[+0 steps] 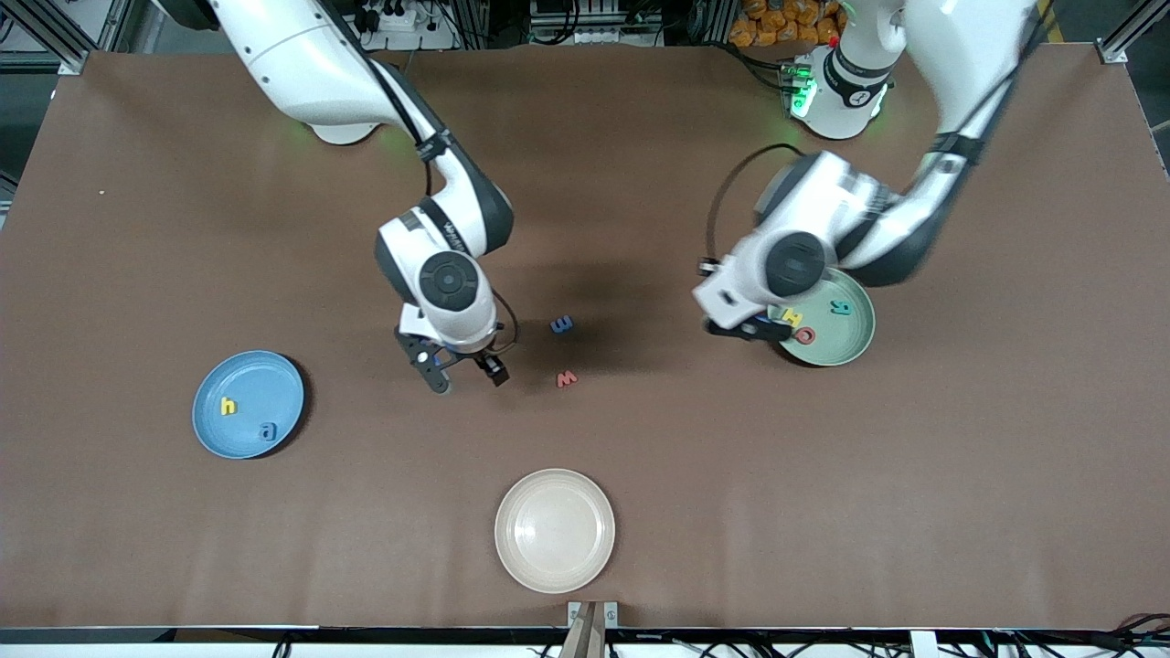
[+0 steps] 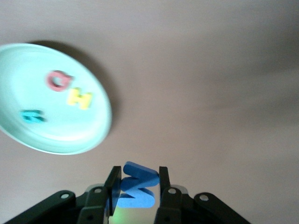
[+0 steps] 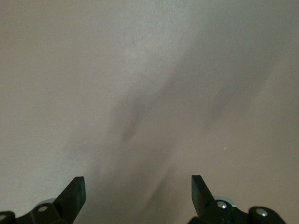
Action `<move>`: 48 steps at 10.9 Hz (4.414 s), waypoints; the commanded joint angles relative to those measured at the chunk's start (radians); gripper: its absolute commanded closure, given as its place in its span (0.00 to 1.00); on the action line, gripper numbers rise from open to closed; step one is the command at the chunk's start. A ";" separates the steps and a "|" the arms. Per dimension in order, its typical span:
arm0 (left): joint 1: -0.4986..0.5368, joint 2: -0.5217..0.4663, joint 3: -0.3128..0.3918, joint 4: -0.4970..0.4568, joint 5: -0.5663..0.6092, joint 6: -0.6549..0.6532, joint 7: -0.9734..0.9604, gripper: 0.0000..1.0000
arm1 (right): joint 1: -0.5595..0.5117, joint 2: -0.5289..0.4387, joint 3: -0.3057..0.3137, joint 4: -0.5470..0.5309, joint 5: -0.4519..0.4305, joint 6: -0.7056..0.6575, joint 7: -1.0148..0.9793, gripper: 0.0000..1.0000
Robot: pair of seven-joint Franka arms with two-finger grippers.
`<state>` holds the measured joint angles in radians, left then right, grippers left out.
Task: Sort upper and lower case letters into plates
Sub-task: 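Carry the M to the green plate while the right gripper reaches the w, then release the M onto the green plate while the right gripper grasps the w, then lift the pink w with the right gripper while the left gripper withdraws, then carry the pink w to the blue plate and open the right gripper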
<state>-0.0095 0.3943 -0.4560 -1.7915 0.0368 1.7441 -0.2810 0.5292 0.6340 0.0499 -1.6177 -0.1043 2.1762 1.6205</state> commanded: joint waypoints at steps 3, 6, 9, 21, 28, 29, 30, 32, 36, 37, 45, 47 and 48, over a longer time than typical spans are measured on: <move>-0.021 -0.054 0.233 -0.127 -0.025 0.020 0.364 1.00 | 0.032 0.157 -0.018 0.261 0.110 -0.006 0.077 0.00; -0.024 -0.060 0.280 -0.261 -0.024 0.149 0.394 1.00 | 0.080 0.262 -0.033 0.398 0.144 -0.006 0.174 0.00; -0.027 -0.057 0.281 -0.290 -0.037 0.193 0.384 0.99 | 0.106 0.326 -0.036 0.479 0.215 -0.003 0.194 0.00; -0.046 -0.081 0.397 0.196 -0.032 0.071 0.304 0.00 | 0.137 0.389 -0.064 0.473 0.204 0.004 0.268 0.00; -0.017 -0.267 0.415 0.340 -0.034 -0.042 0.290 0.00 | 0.160 0.389 -0.062 0.467 0.172 0.002 0.268 0.00; -0.017 -0.268 0.416 0.342 -0.034 -0.098 0.289 0.00 | 0.160 0.389 -0.064 0.467 0.172 0.001 0.268 0.00; -0.017 -0.268 0.416 0.345 -0.032 -0.130 0.290 0.00 | 0.160 0.388 -0.064 0.467 0.161 -0.001 0.266 0.00; -0.015 -0.268 0.413 0.345 -0.043 -0.201 0.286 0.00 | 0.160 0.388 -0.064 0.467 0.147 -0.004 0.266 0.00; 0.028 -0.270 0.415 0.345 -0.123 -0.254 0.247 0.00 | 0.160 0.386 -0.064 0.469 0.123 -0.001 0.268 0.71; 0.031 -0.272 0.415 0.345 -0.114 -0.256 0.252 0.00 | 0.161 0.386 -0.064 0.467 0.094 -0.003 0.268 1.00; 0.029 -0.296 0.419 0.345 -0.034 -0.270 0.259 0.00 | 0.074 0.256 -0.059 0.408 0.061 -0.038 0.100 1.00; 0.029 -0.296 0.419 0.345 -0.032 -0.270 0.259 0.00 | 0.008 0.189 -0.059 0.331 0.061 -0.070 -0.069 1.00; 0.029 -0.296 0.419 0.345 -0.034 -0.271 0.259 0.00 | -0.039 0.123 -0.061 0.247 0.054 -0.076 -0.185 1.00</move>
<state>0.0203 0.1105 -0.0371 -1.4425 -0.0167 1.4892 -0.0234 0.5440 0.8734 -0.0236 -1.2125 -0.0391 2.0988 1.5590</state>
